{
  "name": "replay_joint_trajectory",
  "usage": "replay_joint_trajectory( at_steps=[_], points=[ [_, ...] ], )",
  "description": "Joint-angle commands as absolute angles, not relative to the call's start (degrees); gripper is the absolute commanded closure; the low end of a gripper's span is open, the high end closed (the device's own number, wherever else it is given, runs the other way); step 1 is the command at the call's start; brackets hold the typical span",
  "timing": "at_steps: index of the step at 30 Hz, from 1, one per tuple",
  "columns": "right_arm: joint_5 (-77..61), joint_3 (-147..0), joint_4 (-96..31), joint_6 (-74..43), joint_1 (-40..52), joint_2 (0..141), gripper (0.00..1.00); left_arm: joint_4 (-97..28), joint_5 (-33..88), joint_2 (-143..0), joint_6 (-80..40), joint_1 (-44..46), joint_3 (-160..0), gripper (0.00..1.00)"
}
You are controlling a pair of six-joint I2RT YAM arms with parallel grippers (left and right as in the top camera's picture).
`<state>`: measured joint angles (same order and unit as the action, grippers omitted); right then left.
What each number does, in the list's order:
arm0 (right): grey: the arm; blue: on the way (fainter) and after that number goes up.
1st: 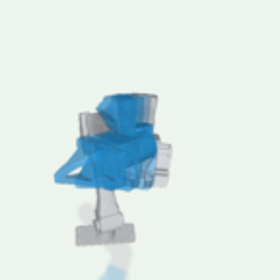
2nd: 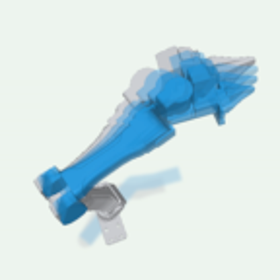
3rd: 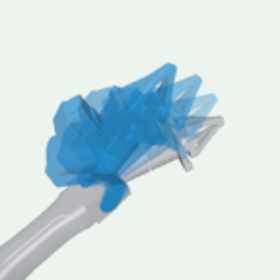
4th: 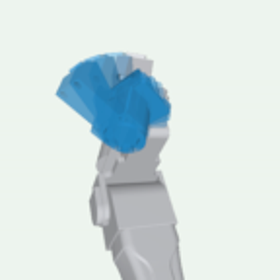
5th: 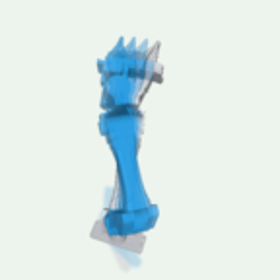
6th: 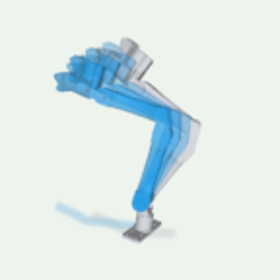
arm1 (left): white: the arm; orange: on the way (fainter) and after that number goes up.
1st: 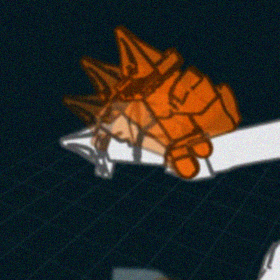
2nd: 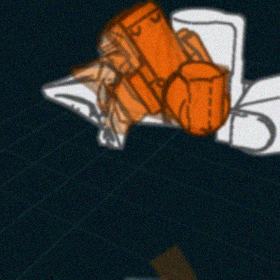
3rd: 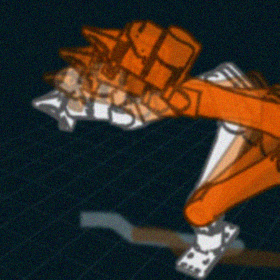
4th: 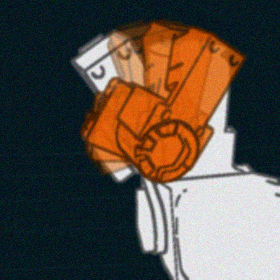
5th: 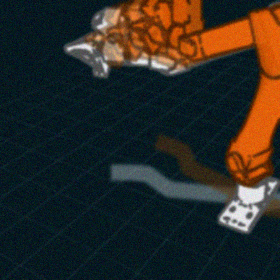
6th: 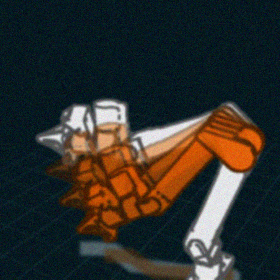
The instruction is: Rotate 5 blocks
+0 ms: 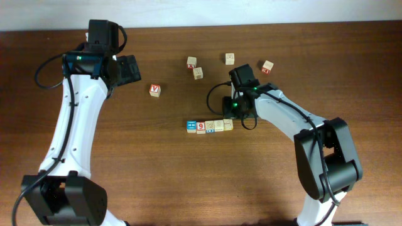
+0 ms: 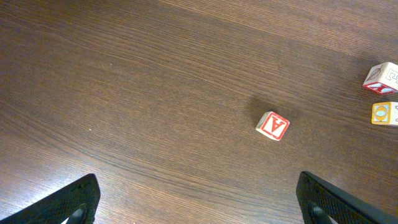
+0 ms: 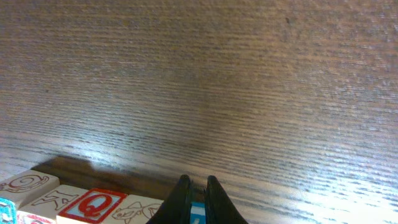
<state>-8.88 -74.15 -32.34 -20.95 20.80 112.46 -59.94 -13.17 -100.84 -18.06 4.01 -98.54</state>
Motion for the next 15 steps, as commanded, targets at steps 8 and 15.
replay_joint_trajectory(
  at_steps=[8, 15],
  points=[
    [-8.6, -75.1, -33.8, -21.9, 21.8, 113.8, 0.91, -59.9, -14.0, -101.3, -18.9, 4.1, -99.6, 0.01],
    [-8.8, -75.1, -34.3, -21.3, 22.2, 113.8, 0.90, -59.9, -14.0, -101.3, -18.9, 4.1, -99.6, 0.01]
  ],
)
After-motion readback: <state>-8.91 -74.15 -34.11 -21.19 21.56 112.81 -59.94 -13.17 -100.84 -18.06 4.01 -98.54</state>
